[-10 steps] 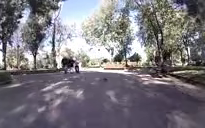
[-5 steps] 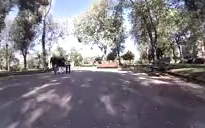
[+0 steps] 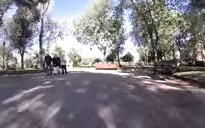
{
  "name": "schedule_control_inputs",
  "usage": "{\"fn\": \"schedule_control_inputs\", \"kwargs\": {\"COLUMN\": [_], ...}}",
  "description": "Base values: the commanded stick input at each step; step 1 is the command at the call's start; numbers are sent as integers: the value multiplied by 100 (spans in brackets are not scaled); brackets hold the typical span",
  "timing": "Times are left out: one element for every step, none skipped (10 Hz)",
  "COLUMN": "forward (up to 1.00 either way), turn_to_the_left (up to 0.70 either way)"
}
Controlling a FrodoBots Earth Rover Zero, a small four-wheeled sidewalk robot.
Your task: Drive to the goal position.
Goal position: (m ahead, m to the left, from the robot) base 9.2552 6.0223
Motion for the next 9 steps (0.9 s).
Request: {"fn": "schedule_control_inputs", "kwargs": {"forward": [100, 100, 100, 100, 100, 100, 100, 100, 100], "turn_to_the_left": [2, 2, 2, 2, 2, 2, 2, 2, 2]}}
